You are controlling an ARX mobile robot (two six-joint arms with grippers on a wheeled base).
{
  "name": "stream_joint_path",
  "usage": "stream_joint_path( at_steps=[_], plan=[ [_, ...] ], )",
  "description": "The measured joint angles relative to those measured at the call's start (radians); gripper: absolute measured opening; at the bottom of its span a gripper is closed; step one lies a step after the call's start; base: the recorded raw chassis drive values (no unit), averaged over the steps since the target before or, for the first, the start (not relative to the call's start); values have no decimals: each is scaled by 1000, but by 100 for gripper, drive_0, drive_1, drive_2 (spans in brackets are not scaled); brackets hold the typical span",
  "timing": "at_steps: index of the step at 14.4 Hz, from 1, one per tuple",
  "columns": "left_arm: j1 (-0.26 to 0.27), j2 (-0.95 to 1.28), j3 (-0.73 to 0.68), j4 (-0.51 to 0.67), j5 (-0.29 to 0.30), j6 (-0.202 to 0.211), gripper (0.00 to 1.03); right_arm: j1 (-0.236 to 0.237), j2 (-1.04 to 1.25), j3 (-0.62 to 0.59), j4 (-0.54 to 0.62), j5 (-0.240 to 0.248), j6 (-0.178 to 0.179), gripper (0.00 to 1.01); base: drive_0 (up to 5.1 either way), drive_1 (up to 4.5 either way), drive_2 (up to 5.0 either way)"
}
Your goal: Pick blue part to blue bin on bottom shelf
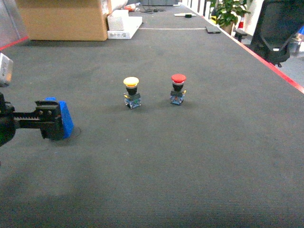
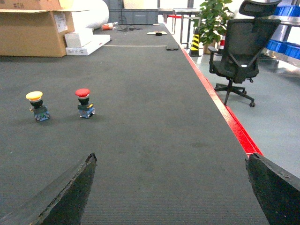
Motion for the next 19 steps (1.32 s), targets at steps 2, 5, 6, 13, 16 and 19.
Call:
stream_joint_path(
  at_steps=[2, 5, 6, 13, 16, 19],
  plan=[
    [3, 50, 58, -7, -3, 4, 98, 0, 0, 0, 0, 0, 0, 98, 0, 0, 0],
    [23, 107, 109, 11, -19, -3, 98, 0, 0, 0, 0, 0, 0, 98, 0, 0, 0],
    [27, 109, 112, 27, -1, -3, 98, 0, 0, 0, 0, 0, 0, 98, 0, 0, 0],
    [26, 112, 115, 26, 80, -33, 98, 0, 0, 0, 0, 0, 0, 98, 0, 0, 0],
    [26, 112, 116, 16, 75, -34, 98, 0, 0, 0, 0, 0, 0, 98, 0, 0, 0],
    [16, 112, 94, 60, 70, -33, 98, 0, 0, 0, 0, 0, 0, 98, 0, 0, 0]
  ],
)
